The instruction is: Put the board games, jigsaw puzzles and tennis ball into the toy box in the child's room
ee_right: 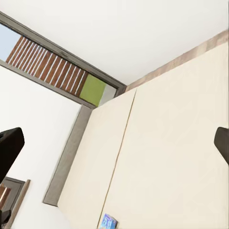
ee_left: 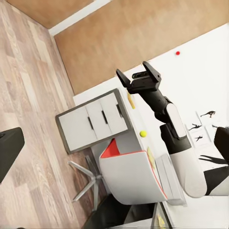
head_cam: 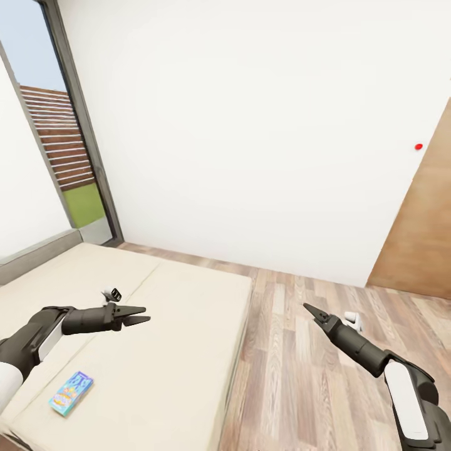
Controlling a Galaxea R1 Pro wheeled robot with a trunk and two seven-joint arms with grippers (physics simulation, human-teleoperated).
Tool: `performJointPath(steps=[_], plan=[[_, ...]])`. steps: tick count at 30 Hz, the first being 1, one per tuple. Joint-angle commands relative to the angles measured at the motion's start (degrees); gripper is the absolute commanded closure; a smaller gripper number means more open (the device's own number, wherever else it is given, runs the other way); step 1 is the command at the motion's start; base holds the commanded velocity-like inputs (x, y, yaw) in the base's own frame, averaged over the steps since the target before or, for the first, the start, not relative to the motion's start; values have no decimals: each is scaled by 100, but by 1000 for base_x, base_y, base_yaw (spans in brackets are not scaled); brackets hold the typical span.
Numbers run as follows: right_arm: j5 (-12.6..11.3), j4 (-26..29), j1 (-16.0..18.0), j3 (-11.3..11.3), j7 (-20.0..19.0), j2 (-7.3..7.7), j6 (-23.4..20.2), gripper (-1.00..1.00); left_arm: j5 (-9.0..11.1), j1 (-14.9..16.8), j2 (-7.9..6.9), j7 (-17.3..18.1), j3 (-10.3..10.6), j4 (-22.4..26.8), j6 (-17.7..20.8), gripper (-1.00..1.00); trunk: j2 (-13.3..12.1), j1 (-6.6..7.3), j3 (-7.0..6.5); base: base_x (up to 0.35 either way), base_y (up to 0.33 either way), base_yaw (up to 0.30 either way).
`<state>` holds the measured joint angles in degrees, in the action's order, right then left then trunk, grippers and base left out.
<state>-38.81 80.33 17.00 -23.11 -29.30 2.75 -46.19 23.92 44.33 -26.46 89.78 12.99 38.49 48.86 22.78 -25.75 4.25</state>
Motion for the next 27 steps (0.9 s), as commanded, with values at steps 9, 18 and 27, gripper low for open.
performJointPath(steps=[9,18,27], plan=[[-4,0,7,-9,-15,-2,-39,-100,21,6,-14,22,29,-2,60,-100,13,-4,-6,-40,98,-276],[-4,0,6,-9,-15,-2,-39,-100,23,6,-13,22,27,-7,62,-100,13,-4,-25,-25,99,-276],[-4,0,8,-9,-15,-2,-39,-100,21,6,-17,22,26,-4,62,-100,13,-4,-44,-22,79,-276]])
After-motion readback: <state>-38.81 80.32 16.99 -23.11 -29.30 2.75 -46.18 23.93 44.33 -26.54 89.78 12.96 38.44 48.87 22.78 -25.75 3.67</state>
